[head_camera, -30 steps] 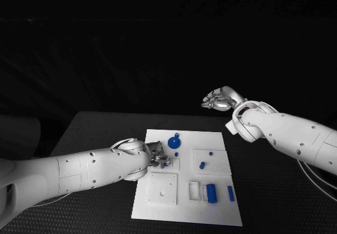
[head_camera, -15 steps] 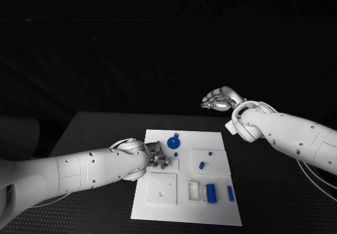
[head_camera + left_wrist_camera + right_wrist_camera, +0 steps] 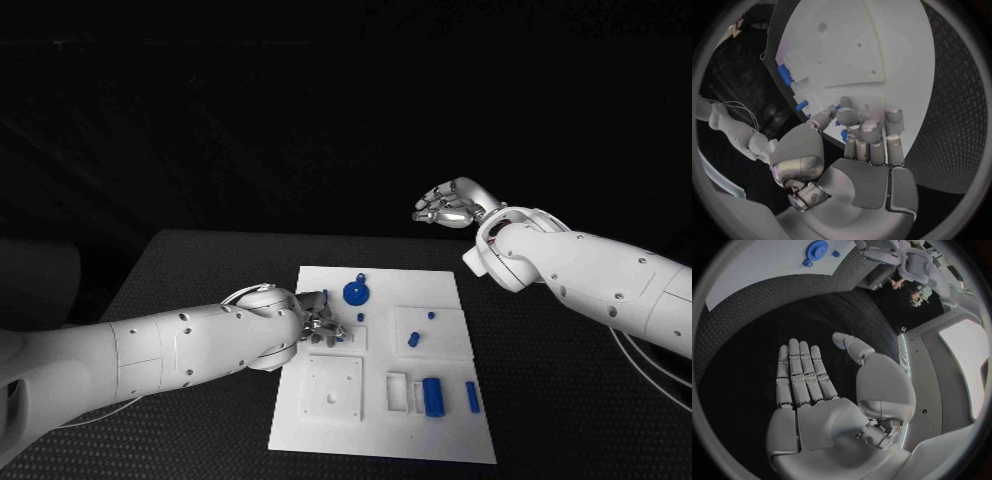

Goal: Assemble the parts on the task board

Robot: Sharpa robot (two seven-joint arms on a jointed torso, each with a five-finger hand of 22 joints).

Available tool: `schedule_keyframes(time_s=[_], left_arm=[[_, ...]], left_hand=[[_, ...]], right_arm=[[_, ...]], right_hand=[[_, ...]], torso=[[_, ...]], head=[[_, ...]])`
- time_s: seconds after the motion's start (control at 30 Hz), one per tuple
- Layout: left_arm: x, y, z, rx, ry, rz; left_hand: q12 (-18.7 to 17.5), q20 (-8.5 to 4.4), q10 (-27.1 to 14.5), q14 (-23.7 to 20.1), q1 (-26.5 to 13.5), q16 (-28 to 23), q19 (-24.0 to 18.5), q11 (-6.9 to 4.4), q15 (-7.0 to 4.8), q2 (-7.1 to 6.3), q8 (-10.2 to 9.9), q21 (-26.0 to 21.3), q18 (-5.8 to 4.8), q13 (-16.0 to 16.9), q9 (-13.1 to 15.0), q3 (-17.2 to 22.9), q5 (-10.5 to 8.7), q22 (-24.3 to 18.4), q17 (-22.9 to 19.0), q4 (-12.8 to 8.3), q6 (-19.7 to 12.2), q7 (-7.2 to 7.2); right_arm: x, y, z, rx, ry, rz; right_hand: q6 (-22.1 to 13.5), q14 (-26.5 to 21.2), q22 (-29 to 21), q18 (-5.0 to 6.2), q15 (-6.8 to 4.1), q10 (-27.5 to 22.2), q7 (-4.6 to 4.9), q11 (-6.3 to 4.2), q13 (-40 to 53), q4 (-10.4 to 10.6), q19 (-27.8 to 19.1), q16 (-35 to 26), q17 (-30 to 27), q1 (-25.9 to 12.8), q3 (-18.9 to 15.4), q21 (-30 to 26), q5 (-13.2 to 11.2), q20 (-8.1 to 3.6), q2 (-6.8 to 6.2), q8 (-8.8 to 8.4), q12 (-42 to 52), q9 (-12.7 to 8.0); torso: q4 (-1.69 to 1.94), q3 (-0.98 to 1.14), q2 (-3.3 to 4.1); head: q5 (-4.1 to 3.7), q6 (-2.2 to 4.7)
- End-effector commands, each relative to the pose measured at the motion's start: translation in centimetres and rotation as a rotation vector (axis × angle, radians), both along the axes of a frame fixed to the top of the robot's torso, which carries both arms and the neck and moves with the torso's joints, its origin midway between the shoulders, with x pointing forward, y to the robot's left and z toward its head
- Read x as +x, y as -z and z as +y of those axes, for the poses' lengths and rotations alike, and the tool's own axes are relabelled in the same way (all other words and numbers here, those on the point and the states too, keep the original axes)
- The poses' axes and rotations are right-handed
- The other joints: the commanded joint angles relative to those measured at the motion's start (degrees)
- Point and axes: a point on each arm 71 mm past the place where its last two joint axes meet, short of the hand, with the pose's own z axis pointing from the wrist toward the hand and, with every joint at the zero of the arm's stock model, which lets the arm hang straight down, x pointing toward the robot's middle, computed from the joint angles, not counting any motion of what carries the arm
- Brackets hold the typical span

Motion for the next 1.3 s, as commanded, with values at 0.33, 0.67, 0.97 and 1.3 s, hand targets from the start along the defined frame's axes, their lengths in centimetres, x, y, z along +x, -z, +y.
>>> schedule_keyframes(time_s=[0.33, 0.67, 0.97, 1.3], left_arm=[[-0.3, -0.4, 0.0, -0.030, -0.010, 0.006], [0.2, -2.2, -0.2, -0.098, -0.033, 0.011], [2.5, -5.2, 1.2, -0.123, -0.068, -0.014], [6.8, -7.4, 3.5, -0.078, -0.126, -0.042]], left_hand=[[0.0, -7.36, 0.5, -0.3, -0.7, -0.3, -0.1, 0.09, 0.06, -6.76, 1.2, -0.4, 0.77, -0.6, -0.4, 0.4, -4.34, 0.6, -0.1, 7.8, -0.7, 0.00], [0.0, -7.39, 0.3, -0.4, -1.6, -0.2, -0.3, 0.07, 0.02, -7.32, 1.4, -0.4, 0.88, -0.6, -0.4, -0.3, -4.35, 0.7, -0.1, 9.5, -0.9, -0.01], [-3.2, -6.85, -2.3, -3.0, 3.0, -3.5, -2.3, 1.31, 1.14, -4.69, -0.3, -1.5, 0.51, -2.3, -1.3, -0.5, -4.15, 0.5, -1.6, 8.3, -4.2, 1.35], [-14.1, -4.54, -8.9, -8.5, 6.3, -13.4, -8.0, 5.04, 5.25, -1.95, -6.2, -8.4, -2.00, -7.2, -4.4, -2.7, -4.07, -2.1, -5.6, 4.9, -11.9, 5.18]], right_arm=[[0.0, 0.0, -0.1, 0.000, -0.004, 0.002], [0.0, 0.1, -0.3, -0.002, 0.001, 0.002], [-0.1, 0.2, -0.6, -0.002, 0.004, 0.005], [0.1, 0.3, -0.8, 0.002, 0.012, 0.011]], right_hand=[[-0.6, -0.5, 0.2, 0.29, 0.31, 0.1, 0.02, 0.05, -0.1, 0.1, -0.5, -0.5, -0.1, 0.1, -0.3, -0.4, 0.4, 0.04, -0.16, 0.10, -0.6, -0.2], [-0.7, -0.6, 0.2, 0.26, 0.37, 0.0, 0.06, 0.09, -0.1, 0.1, -0.6, -0.5, -0.2, 0.1, -0.3, -0.4, 0.4, 0.05, -0.22, 0.08, -0.7, -0.2], [-0.7, -0.6, 0.3, 0.25, 0.39, 0.0, 0.07, 0.10, -0.1, 0.2, -0.6, -0.6, -0.2, 0.1, -0.3, -0.5, 0.4, 0.06, -0.21, 0.08, -0.7, -0.2], [-0.7, -0.6, 0.3, 0.26, 0.39, 0.0, 0.07, 0.10, -0.1, 0.2, -0.6, -0.6, -0.2, 0.2, -0.3, -0.5, 0.5, 0.05, -0.14, 0.09, -0.7, -0.2]], torso=[[0.00, -0.04, -0.01], [-0.04, -0.03, -0.02], [-0.03, 0.02, -0.01], [-0.12, 0.03, 0.06]], head=[[-0.12, 0.13], [-0.09, 0.41], [-0.27, 1.03], [-0.40, 1.70]])
